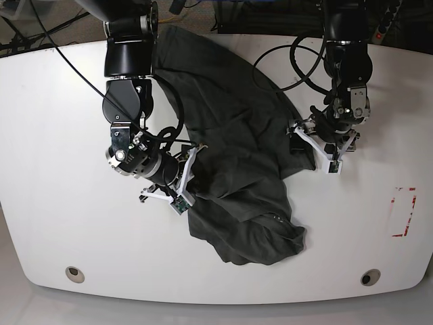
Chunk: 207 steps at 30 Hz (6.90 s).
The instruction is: Fold the T-shirt properly
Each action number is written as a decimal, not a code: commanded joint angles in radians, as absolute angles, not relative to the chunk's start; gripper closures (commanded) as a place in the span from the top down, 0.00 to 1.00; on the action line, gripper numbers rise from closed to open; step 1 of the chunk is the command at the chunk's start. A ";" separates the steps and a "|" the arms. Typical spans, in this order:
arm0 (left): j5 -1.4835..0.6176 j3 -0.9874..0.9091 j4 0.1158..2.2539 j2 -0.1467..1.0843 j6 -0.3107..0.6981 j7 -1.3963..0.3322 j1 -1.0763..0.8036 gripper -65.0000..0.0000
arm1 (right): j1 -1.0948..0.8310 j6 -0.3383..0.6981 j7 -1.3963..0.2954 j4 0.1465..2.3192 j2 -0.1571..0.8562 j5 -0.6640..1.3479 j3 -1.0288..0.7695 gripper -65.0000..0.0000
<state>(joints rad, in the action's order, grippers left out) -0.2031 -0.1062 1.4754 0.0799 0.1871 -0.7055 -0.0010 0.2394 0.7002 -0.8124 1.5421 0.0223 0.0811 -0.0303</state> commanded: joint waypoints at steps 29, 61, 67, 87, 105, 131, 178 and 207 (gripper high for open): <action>-0.214 -0.065 1.647 0.128 0.193 -0.865 0.059 0.01 | 0.340 0.698 -0.809 1.633 0.104 0.101 -0.214 0.00; -0.214 -0.157 1.956 0.341 0.193 -1.129 0.578 0.01 | 1.013 0.698 -0.898 1.534 0.374 0.093 -0.205 0.00; -0.214 -0.171 1.949 0.398 0.193 -1.124 0.618 0.01 | 1.023 0.698 -0.898 1.534 0.420 0.093 -0.211 0.00; -0.214 -0.387 1.951 0.404 0.318 -1.121 0.213 0.01 | 0.420 0.698 -0.924 1.681 0.361 0.102 -0.433 0.00; -0.208 -0.467 1.946 0.447 0.417 -1.023 -0.162 0.01 | -0.028 0.698 -0.941 1.825 0.231 0.102 -0.550 0.00; -0.208 -0.536 1.774 0.449 0.570 -0.912 -0.337 0.01 | -0.282 0.698 -0.941 1.817 0.125 0.102 -0.647 0.27; -0.206 -0.533 1.778 0.420 0.572 -0.912 -0.331 0.01 | 0.590 0.698 -0.633 0.788 0.136 0.087 -0.320 0.81; -0.206 -0.463 1.773 0.420 0.570 -0.912 -0.308 0.01 | 0.630 0.698 -0.542 0.621 -0.004 -0.010 -0.320 0.54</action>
